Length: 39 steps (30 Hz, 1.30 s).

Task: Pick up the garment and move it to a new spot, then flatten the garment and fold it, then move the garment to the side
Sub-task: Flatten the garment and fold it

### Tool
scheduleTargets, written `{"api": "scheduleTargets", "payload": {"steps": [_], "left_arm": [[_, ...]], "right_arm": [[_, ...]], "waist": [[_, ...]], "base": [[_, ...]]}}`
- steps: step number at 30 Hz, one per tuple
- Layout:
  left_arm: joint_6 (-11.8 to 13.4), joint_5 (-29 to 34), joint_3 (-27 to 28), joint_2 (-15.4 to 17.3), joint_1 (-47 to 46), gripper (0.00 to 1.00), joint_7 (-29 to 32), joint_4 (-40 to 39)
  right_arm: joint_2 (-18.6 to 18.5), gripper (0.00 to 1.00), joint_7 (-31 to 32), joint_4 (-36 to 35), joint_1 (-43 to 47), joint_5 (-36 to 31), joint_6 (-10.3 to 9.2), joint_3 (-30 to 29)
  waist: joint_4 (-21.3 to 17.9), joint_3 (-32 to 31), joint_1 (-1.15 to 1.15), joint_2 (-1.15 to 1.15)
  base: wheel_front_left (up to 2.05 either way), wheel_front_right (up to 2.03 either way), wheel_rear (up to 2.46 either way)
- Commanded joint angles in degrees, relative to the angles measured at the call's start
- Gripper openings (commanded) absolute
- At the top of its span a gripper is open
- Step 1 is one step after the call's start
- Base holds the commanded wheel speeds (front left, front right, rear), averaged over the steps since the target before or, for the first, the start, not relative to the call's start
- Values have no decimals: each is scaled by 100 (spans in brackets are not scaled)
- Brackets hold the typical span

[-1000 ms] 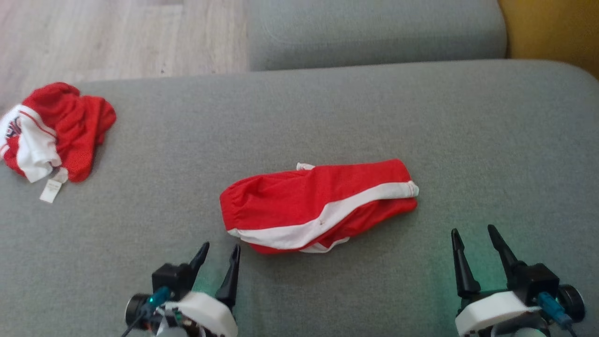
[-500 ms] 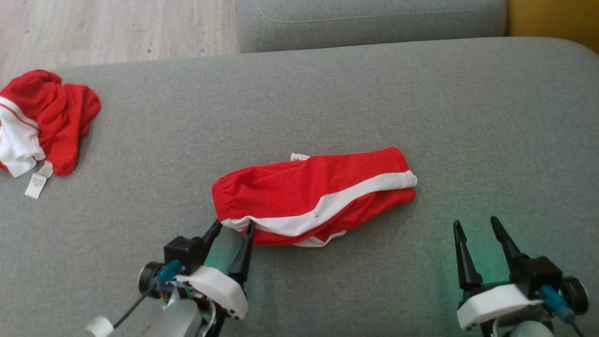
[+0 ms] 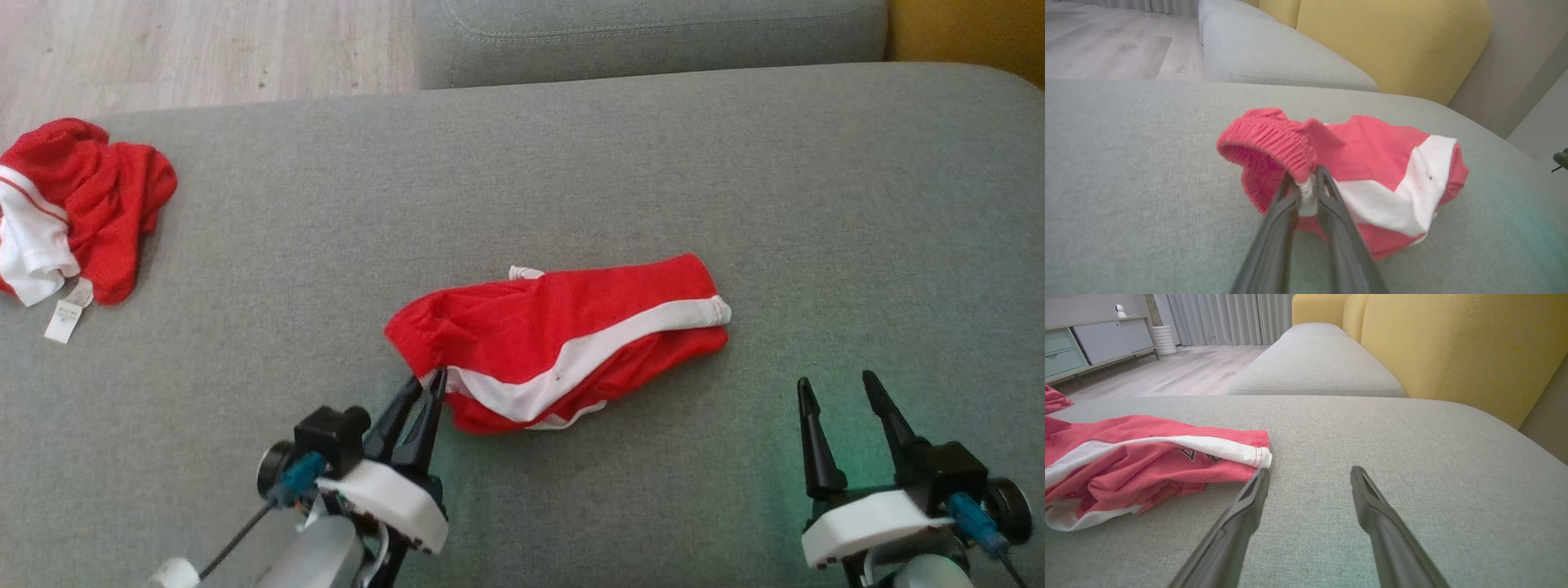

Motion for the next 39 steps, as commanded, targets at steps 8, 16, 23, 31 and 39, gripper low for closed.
{"api": "scheduleTargets", "payload": {"steps": [8, 16, 23, 31, 39], "left_arm": [[-31, -18, 112, 121, 32, 0, -70, -132], [-30, 80, 300, 149, -65, 0, -71, -120], [-32, 202, 387, 46, -164, 0, -71, -142], [-36, 298, 469, -6, -175, 0, -71, -196], [-38, 347, 506, -3, -172, 0, -71, -217]], "right_arm": [[-46, 100, 37, -48, -548, -11, 43, 139], [-53, 100, 823, 637, -1605, -232, 43, 287], [-218, 100, 1432, 1688, -2380, -60, 43, 484], [-157, 100, 1528, 2586, -2941, 635, 43, 1161], [-170, 100, 1532, 2945, -3138, 1081, 43, 1863]], "waist": [[58, 33, 0, 0], [160, 196, 0, 0], [320, 328, 0, 0], [330, 417, 0, 0], [286, 443, 0, 0]], "base": [[0, 0, 0], [0, 0, 0], [0, 0, 0], [0, 0, 0], [0, 0, 0]]}}
